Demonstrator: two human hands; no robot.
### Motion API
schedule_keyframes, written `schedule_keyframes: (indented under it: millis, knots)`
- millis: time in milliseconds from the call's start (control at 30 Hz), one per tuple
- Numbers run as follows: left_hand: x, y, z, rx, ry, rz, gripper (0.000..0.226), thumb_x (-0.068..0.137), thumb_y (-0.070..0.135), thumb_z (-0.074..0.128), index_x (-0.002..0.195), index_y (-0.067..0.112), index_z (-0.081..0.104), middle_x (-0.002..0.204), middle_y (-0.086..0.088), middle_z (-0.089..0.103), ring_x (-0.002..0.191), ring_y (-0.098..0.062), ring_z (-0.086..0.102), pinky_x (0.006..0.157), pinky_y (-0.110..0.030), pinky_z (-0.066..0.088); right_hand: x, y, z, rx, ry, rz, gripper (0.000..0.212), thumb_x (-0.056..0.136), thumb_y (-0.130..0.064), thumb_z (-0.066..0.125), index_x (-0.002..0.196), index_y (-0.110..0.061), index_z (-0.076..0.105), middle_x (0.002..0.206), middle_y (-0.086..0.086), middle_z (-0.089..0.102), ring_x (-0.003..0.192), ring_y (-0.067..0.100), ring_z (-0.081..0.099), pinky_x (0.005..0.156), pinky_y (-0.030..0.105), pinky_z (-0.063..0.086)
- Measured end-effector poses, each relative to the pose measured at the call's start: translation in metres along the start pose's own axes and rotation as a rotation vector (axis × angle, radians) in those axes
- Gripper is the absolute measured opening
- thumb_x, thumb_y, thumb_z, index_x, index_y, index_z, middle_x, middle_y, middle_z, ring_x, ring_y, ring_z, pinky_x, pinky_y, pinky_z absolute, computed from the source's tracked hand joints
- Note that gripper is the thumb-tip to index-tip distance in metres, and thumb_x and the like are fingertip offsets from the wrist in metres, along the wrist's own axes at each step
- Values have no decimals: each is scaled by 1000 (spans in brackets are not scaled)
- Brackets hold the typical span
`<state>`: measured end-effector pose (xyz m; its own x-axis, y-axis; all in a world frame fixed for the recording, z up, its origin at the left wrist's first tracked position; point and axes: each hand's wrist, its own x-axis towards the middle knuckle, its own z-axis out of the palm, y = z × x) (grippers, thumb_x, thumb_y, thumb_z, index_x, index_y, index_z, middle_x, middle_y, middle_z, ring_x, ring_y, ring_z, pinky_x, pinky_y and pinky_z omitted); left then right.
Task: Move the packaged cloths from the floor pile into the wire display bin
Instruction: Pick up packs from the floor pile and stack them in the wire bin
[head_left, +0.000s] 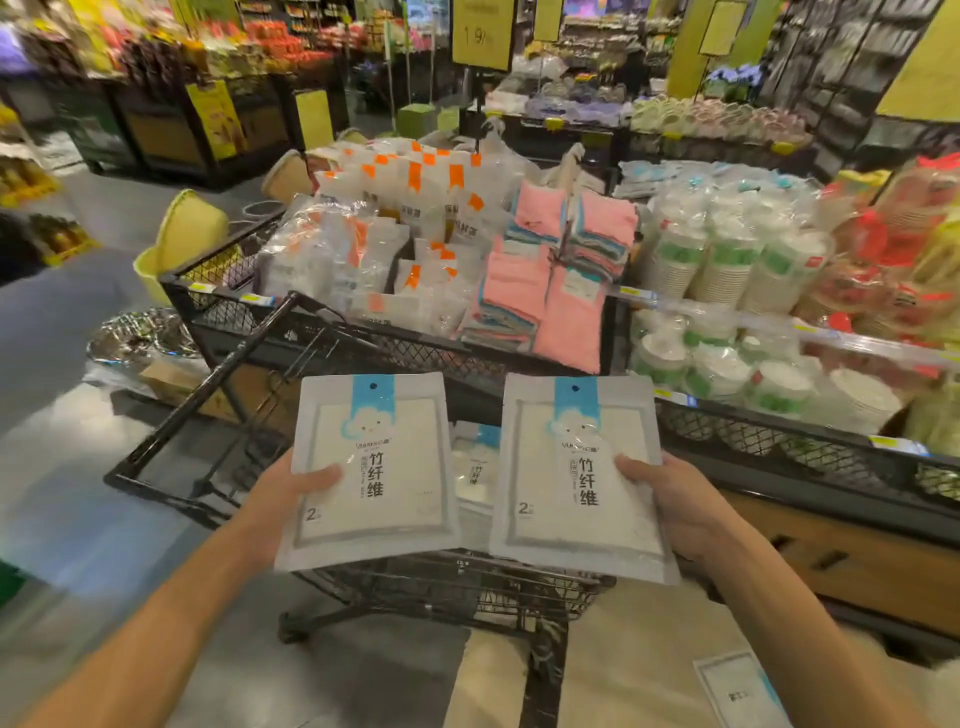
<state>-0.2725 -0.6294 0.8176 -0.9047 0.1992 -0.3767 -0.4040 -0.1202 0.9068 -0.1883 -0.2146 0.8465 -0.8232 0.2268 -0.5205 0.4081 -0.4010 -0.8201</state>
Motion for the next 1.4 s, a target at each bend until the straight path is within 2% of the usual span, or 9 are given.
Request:
schedule_keyframes:
  millis: [300, 400, 467, 533, 700, 933, 1167, 1267, 1400]
  knots:
    - [73, 17, -14, 21, 132, -33, 41, 89, 4, 69, 127, 16, 60, 118, -18, 74, 102, -38, 74, 82, -51, 60, 115, -15, 48, -50, -67, 33, 32, 98, -5, 63, 130, -7, 62, 115, 22, 75, 104, 42, 73, 95, 65, 54]
    - [95, 27, -22, 61, 160, -51, 39, 91, 2, 66, 128, 13, 60, 114, -18, 75, 99, -38, 74, 77, -49, 62, 150, -26, 65, -82, -87, 46, 29, 98, -5, 64, 127, -8, 62, 111, 21, 76, 98, 40, 75, 83, 59, 60]
    - [110, 32, -31, 48, 164, -67, 40, 93, 2, 63, 131, 12, 58, 119, -20, 73, 103, -40, 73, 86, -55, 59, 171, -31, 75, -90, -101, 49, 27, 98, -5, 64, 125, -9, 63, 110, 19, 77, 95, 38, 76, 73, 54, 64]
    - [124, 37, -38, 27, 160, -85, 40, 94, 2, 60, 133, 12, 57, 121, -21, 72, 106, -42, 71, 91, -58, 56, 189, -32, 84, -91, -100, 57, 28, 99, -5, 64, 127, -9, 63, 110, 18, 77, 97, 38, 76, 75, 53, 64]
    - [174, 39, -53, 50, 126, -147, 34, 96, -1, 59, 126, 14, 59, 115, -18, 75, 100, -39, 74, 70, -45, 64, 220, -15, 101, -124, -2, 82, 26, 98, -8, 66, 124, -11, 64, 106, 13, 79, 95, 33, 77, 76, 51, 63]
    - [274, 5, -92, 80, 2, -372, 44, 94, 1, 64, 135, 15, 56, 122, -21, 71, 107, -43, 71, 93, -65, 54, 247, 21, 123, -132, 181, 168, 27, 99, -12, 64, 125, -15, 62, 111, 12, 78, 102, 34, 75, 85, 57, 61]
    - [356, -42, -115, 185, -80, -501, 39, 97, 3, 62, 133, 17, 59, 123, -15, 72, 112, -39, 70, 95, -63, 53, 286, 70, 126, -205, 339, 241, 27, 97, -12, 67, 122, -12, 59, 112, 13, 75, 97, 32, 75, 70, 45, 65]
    - [386, -75, -115, 236, -69, -537, 39, 97, 4, 63, 135, 15, 58, 124, -14, 72, 113, -37, 70, 98, -62, 53, 314, 97, 119, -238, 352, 296, 34, 96, -14, 68, 128, -7, 58, 114, 16, 74, 95, 33, 77, 75, 50, 65]
    - [420, -116, -105, 317, -45, -545, 41, 96, 4, 65, 135, 17, 58, 122, -9, 73, 110, -32, 71, 97, -58, 55, 356, 130, 115, -314, 379, 320, 19, 98, -13, 66, 117, -12, 61, 109, 13, 74, 93, 32, 76, 73, 45, 64]
